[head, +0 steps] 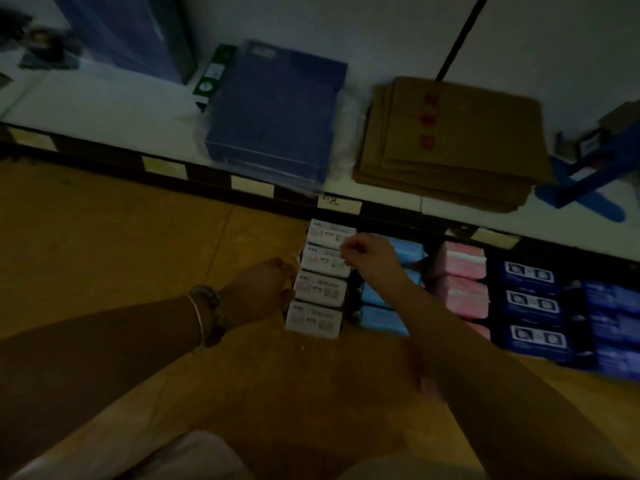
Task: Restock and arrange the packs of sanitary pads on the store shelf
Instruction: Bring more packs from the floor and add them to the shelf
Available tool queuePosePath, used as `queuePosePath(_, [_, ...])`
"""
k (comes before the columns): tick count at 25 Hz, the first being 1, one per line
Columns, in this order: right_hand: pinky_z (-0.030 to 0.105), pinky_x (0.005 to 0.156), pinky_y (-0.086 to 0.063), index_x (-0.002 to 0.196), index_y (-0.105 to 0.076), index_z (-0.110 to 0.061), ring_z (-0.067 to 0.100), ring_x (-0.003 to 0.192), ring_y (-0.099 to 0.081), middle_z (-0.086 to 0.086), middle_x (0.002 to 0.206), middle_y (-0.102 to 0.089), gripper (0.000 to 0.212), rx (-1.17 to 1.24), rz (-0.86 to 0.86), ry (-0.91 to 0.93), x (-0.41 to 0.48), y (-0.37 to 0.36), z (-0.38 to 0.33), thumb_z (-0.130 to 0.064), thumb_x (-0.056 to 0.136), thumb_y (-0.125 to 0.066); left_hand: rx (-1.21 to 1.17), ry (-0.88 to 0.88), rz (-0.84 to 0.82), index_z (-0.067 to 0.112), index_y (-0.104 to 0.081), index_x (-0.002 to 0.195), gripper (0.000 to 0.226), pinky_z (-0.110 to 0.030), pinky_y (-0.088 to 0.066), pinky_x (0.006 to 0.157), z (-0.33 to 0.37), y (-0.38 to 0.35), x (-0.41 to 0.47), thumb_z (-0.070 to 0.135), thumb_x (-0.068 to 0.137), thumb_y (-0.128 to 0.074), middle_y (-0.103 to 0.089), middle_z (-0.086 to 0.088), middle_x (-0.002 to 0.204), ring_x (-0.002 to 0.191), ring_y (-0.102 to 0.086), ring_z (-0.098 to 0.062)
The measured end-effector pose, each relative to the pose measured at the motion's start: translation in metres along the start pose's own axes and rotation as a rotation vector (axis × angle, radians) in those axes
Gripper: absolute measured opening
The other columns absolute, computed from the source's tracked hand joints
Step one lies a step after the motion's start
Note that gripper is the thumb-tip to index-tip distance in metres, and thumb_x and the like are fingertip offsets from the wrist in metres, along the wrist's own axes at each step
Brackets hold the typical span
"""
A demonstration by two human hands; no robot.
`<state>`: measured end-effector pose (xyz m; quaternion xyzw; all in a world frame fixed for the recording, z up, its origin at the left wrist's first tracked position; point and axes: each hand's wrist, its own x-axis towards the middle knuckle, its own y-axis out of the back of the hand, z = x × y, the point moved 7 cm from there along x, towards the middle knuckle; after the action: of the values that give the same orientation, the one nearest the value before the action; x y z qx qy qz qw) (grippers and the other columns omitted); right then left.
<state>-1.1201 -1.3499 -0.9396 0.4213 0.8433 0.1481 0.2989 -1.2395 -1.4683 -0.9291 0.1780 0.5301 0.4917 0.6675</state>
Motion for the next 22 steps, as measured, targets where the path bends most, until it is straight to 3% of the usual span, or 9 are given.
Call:
queuePosePath(3, [0.02, 0.08, -0.041, 0.105, -0.063, 0.0, 0.027, 0.105, -0.058, 0.018, 0.11, -0.064, 0.019, -0.252, -0.109, 0.049, 0.013, -0.02, 0.017, -0.008, 0.091, -0.053, 0.132, -0.035, -0.049, 0.017, -0.03, 0.142, 0.045, -0.028, -0.038, 0.091, -0.009, -0.024, 0.013, 0.028, 0.099, -0.041, -0.035, -0.007, 0.143, 0.117, -0.047, -0.024])
queuePosePath(4, [0.019, 0.078, -0.038, 0.112, -0.06, -0.001, 0.027, 0.109, -0.056, 0.017, 0.117, -0.061, 0.023, -0.356, -0.163, 0.055, 0.015, -0.028, 0.025, -0.01, 0.092, -0.053, 0.184, -0.047, -0.073, 0.016, -0.027, 0.143, 0.048, -0.028, -0.038, 0.093, -0.011, -0.033, 0.017, 0.03, 0.099, -0.041, -0.033, -0.008, 0.144, 0.118, -0.046, -0.025])
queuePosePath(7, [0.027, 0.092, -0.041, 0.126, -0.05, -0.005, 0.028, 0.119, -0.049, 0.016, 0.132, -0.05, 0.036, -0.65, -0.334, 0.032, 0.014, -0.048, 0.053, -0.017, 0.093, -0.053, 0.258, -0.057, -0.135, 0.011, -0.024, 0.144, 0.055, -0.033, -0.038, 0.099, -0.013, -0.055, 0.024, 0.034, 0.098, -0.044, -0.032, -0.01, 0.145, 0.122, -0.044, -0.027])
queuePosePath(11, [0.034, 0.099, -0.041, 0.135, -0.04, -0.005, 0.03, 0.123, -0.044, 0.019, 0.138, -0.041, 0.046, -0.799, -0.399, 0.068, 0.017, -0.063, 0.065, -0.022, 0.094, -0.053, 0.287, -0.108, -0.23, 0.008, -0.018, 0.145, 0.065, -0.037, -0.035, 0.105, 0.001, -0.085, 0.029, 0.034, 0.095, -0.05, -0.028, -0.012, 0.147, 0.129, -0.037, -0.028])
queuePosePath(15, [0.039, 0.095, -0.042, 0.136, -0.036, -0.006, 0.033, 0.12, -0.043, 0.018, 0.137, -0.034, 0.053, -0.99, -0.38, 0.147, 0.024, -0.078, 0.065, -0.03, 0.093, -0.053, 0.389, -0.119, -0.282, 0.008, -0.011, 0.147, 0.075, -0.04, -0.032, 0.107, -0.004, -0.104, 0.032, 0.034, 0.092, -0.054, -0.018, -0.013, 0.152, 0.132, -0.032, -0.03])
queuePosePath(22, [0.043, 0.088, -0.043, 0.129, -0.043, 0.0, 0.035, 0.118, -0.042, 0.02, 0.13, -0.04, 0.041, -1.184, -0.283, 0.28, 0.022, -0.097, 0.064, -0.02, 0.094, -0.05, 0.444, -0.064, -0.185, 0.012, -0.003, 0.148, 0.077, -0.044, -0.034, 0.106, -0.009, -0.113, 0.047, 0.027, 0.093, -0.055, -0.009, -0.013, 0.153, 0.131, -0.028, -0.034])
